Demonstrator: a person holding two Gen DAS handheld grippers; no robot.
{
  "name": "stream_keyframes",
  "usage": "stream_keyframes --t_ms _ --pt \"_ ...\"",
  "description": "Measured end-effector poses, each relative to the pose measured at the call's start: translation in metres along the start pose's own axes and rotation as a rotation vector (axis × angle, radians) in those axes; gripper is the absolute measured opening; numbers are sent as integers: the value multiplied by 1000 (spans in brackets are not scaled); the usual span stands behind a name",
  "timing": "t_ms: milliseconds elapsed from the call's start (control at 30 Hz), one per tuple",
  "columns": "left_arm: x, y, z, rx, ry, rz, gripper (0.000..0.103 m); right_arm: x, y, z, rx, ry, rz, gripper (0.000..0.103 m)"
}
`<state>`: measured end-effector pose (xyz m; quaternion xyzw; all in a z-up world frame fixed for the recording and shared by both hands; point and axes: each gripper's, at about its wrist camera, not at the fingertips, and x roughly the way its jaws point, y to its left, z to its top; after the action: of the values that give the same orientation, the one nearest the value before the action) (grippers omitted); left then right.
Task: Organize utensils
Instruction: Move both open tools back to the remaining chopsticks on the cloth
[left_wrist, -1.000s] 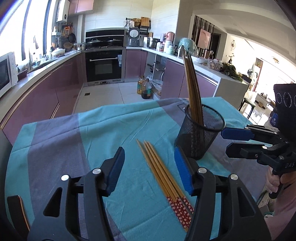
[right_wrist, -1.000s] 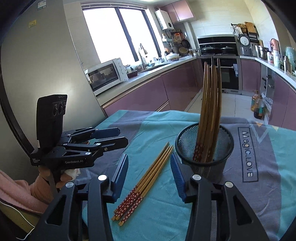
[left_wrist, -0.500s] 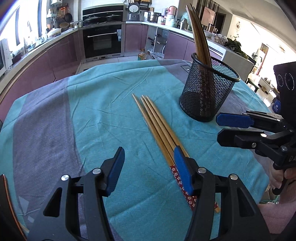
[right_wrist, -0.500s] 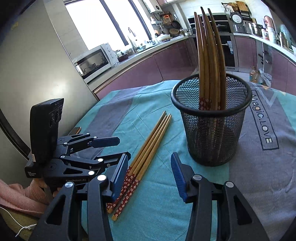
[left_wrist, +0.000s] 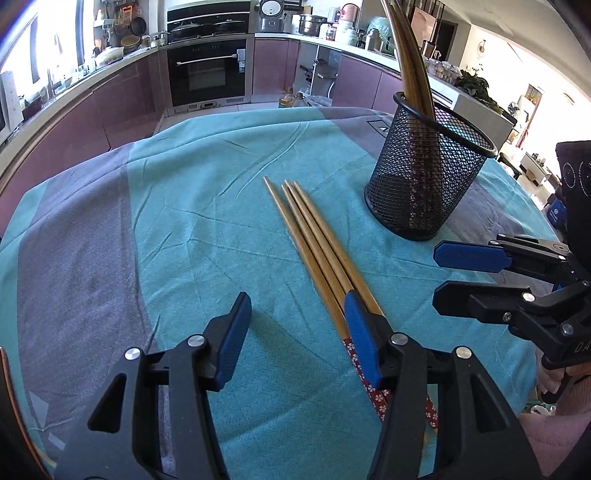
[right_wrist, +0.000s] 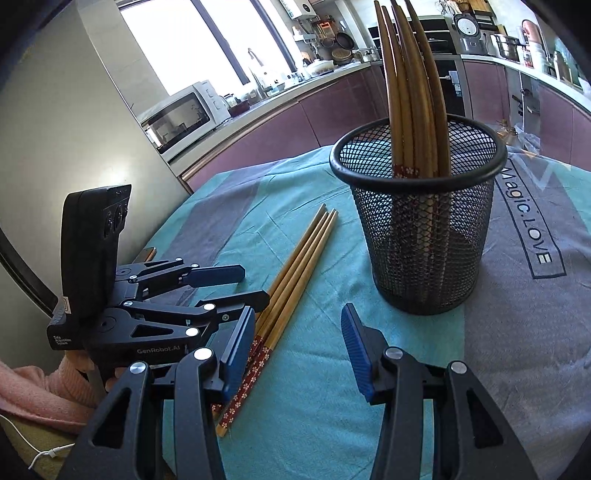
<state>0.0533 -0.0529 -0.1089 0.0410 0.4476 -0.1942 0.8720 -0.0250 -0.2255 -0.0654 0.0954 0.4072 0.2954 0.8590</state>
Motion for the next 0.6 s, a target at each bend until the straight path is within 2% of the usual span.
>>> stream_keyframes --t_ms 367,600 --pt "7 -3 3 -6 1 1 50 4 0 -1 -9 14 -7 46" --pt "7 -2 0 -10 3 10 46 9 5 -1 -28 24 -25 46"
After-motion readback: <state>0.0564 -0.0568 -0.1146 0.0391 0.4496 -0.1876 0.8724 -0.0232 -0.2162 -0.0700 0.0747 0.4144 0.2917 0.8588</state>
